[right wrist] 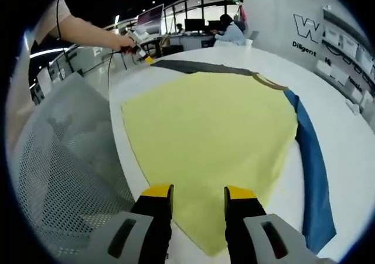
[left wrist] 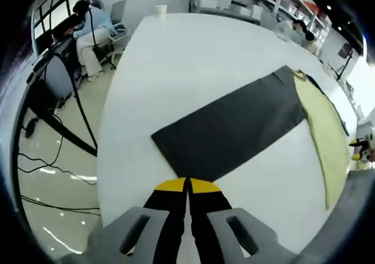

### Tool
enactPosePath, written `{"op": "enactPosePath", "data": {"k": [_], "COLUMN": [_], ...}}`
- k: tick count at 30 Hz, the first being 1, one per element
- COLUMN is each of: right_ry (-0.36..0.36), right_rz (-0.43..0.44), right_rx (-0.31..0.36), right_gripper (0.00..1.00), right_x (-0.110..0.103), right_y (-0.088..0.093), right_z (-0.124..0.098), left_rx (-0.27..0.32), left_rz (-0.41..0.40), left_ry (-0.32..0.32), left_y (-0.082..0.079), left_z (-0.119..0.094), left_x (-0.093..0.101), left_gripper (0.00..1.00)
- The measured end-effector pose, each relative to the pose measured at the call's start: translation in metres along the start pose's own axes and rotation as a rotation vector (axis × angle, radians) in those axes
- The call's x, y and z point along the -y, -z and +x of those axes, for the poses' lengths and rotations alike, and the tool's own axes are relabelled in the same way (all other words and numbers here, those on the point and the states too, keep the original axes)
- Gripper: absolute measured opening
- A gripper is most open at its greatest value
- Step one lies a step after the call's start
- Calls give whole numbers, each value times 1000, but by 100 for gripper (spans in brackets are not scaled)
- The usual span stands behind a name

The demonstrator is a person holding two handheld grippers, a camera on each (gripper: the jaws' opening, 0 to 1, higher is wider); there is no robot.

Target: Fold the garment on the visible template until the final outline fits inside the template.

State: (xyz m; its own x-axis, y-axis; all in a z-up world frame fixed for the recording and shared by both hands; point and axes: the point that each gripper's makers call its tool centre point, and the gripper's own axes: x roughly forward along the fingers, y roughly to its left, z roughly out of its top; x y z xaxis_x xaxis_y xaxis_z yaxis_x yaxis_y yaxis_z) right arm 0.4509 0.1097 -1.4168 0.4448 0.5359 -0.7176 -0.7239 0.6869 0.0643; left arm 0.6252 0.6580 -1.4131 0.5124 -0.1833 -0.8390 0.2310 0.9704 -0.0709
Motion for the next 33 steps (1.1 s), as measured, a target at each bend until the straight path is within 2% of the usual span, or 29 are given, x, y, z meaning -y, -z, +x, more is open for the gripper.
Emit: {"op": "enactPosePath", "data": {"k": [3, 5, 6, 8, 17, 22, 26, 33], "right_ry": [33, 68, 89, 115, 243, 304, 342, 376], "right_rz": [14, 38, 46, 68, 153, 222, 266, 299], "right_rx": [10, 23, 24, 39, 56, 64, 65, 57], "right_gripper": [32, 32, 32, 32, 31, 30, 29, 29], "right_x": [16, 32, 42, 55, 117, 143, 163, 180], "right_y": [1, 3, 5, 6, 30, 46, 62, 77], "right_z": [-7, -14, -18, -24, -60, -75, -84, -93], "left_rx": [44, 81, 133, 180, 298, 317, 330, 347], "left_rz": [-29, -47, -82, -104, -70, -36, 35, 94], "left_ry": [15, 58, 82, 99, 183, 231, 266, 299], "left_y": [-4, -6, -12, -14, -20, -21, -21, -19], "left_z": [-10, -15, -19, -28, -57, -66, -71, -81], "left_x": [9, 22, 30, 43, 99, 135, 162, 199], "left_gripper": [0, 1, 3, 10, 17, 19, 23, 26]}}
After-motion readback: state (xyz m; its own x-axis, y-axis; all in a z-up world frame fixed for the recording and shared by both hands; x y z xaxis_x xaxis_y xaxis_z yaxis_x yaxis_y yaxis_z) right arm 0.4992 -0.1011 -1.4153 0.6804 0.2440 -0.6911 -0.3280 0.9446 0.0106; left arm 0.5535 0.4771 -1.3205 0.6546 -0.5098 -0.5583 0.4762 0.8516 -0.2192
